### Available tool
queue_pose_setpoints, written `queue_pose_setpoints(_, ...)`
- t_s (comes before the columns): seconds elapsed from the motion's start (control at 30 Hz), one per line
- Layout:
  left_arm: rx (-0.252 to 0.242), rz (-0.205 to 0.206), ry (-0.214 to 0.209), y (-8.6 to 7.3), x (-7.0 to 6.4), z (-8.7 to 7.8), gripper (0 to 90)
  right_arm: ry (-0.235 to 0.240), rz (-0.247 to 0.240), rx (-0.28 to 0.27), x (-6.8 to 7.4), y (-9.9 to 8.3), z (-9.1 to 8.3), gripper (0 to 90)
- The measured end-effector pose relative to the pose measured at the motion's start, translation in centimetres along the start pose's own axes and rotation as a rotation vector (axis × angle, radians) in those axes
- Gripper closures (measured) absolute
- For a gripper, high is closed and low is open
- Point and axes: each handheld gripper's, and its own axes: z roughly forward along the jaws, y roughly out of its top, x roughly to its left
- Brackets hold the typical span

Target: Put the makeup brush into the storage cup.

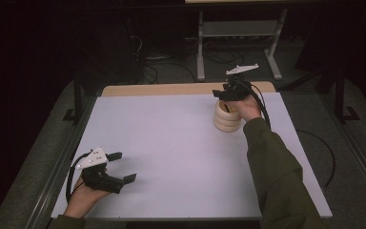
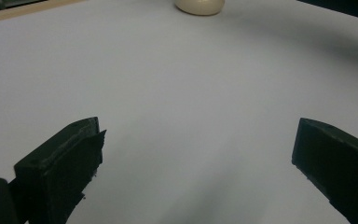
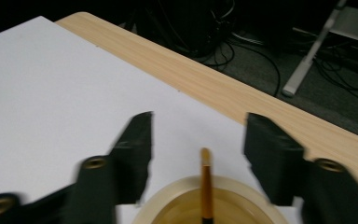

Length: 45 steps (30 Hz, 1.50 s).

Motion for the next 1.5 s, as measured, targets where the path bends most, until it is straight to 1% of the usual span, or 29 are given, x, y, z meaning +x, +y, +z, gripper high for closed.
queue_pose_setpoints(0.07, 0.001, 0.001, 0.000, 0.0, 0.0, 0.0, 1.2, -0.009, 0.000, 0.001, 0.1, 0.0, 0.0, 21.3)
queue_pose_setpoints(0.13, 0.003, 0.002, 0.000, 0.0, 0.0, 0.0, 1.2, -0.013, -0.005, 0.001, 0.1, -0.1, 0.0, 14.1)
queue_pose_setpoints(0.2, 0.000, -0.003, 0.000, 0.0, 0.0, 0.1, 1.2, -0.013, 0.000, 0.005, 0.1, -0.1, 0.0, 12.1)
queue_pose_setpoints(0.23, 0.004, -0.006, 0.000, 0.0, 0.0, 0.1, 1.2, -0.015, 0.004, 0.006, 0.0, -0.2, 0.0, 9.6)
queue_pose_setpoints(0.3, 0.004, -0.002, 0.002, 0.0, 0.1, 0.1, 1.2, -0.009, 0.015, 0.011, 0.0, -0.2, -0.1, 8.4)
queue_pose_setpoints(0.37, 0.000, -0.005, 0.004, 0.1, 0.1, 0.1, 1.2, -0.013, 0.012, 0.013, -0.1, -0.3, -0.2, 7.5)
queue_pose_setpoints(0.4, -0.001, -0.010, 0.006, 0.0, 0.1, 0.1, 1.2, -0.006, 0.015, 0.015, 0.0, -0.3, -0.2, 7.3)
queue_pose_setpoints(0.47, 0.002, -0.005, 0.007, 0.0, 0.1, 0.1, 1.2, -0.008, 0.008, 0.020, 0.0, -0.4, -0.4, 6.5)
queue_pose_setpoints(0.5, 0.002, -0.005, 0.009, 0.0, 0.1, 0.0, 1.2, -0.009, 0.013, 0.018, 0.1, -0.4, -0.5, 6.3)
queue_pose_setpoints(0.53, 0.000, -0.013, 0.010, 0.0, 0.1, 0.0, 1.2, -0.010, 0.005, 0.019, 0.0, -0.4, -0.6, 5.5)
queue_pose_setpoints(0.6, 0.004, -0.009, 0.012, 0.1, 0.0, 0.0, 1.2, -0.007, 0.012, 0.016, 0.1, -0.4, -0.8, 3.7)
queue_pose_setpoints(0.67, -0.001, -0.009, 0.012, 0.0, -0.1, 0.0, 1.2, -0.011, 0.008, 0.017, 0.2, -0.3, -0.9, 2.2)
queue_pose_setpoints(0.73, 0.004, -0.003, 0.011, -0.1, -0.1, 0.0, 1.2, -0.002, 0.006, 0.008, 0.2, -0.3, -1.2, 2.0)
queue_pose_setpoints(0.77, 0.005, 0.000, 0.011, -0.1, -0.1, -0.1, 1.2, -0.002, 0.013, 0.000, 0.3, -0.4, -1.3, 2.0)
queue_pose_setpoints(0.8, -0.001, -0.007, 0.012, -0.1, -0.2, -0.2, 1.2, -0.004, 0.010, -0.006, 0.3, -0.5, -1.4, 1.9)
queue_pose_setpoints(0.9, -0.001, -0.011, 0.013, -0.1, -0.1, -0.2, 1.2, 0.002, 0.005, -0.010, 0.4, -0.6, -1.6, 1.8)
queue_pose_setpoints(0.97, -0.007, -0.011, 0.014, -0.1, -0.1, -0.2, 1.2, 0.008, 0.005, -0.011, 0.5, -0.9, -1.8, 1.7)
queue_pose_setpoints(1.1, 0.004, -0.004, 0.016, -0.2, -0.1, -0.3, 1.2, 0.008, 0.011, -0.025, 0.5, -1.5, -2.5, 1.4)
queue_pose_setpoints(1.17, 0.001, -0.002, 0.017, -0.2, -0.2, -0.3, 1.2, 0.008, 0.014, -0.035, 0.3, -1.9, -3.1, 1.5)
queue_pose_setpoints(1.33, 0.006, -0.001, 0.018, -0.1, -0.1, -0.4, 1.2, 0.023, 0.021, -0.059, 0.3, -2.6, -3.9, 1.5)
queue_pose_setpoints(1.37, 0.000, -0.004, 0.017, -0.1, -0.1, -0.3, 1.2, 0.025, 0.022, -0.063, 0.3, -2.7, -4.1, 1.5)
queue_pose_setpoints(1.5, 0.000, -0.002, 0.015, -0.1, -0.1, -0.2, 1.2, 0.030, 0.014, -0.071, 0.5, -3.2, -4.5, 1.4)
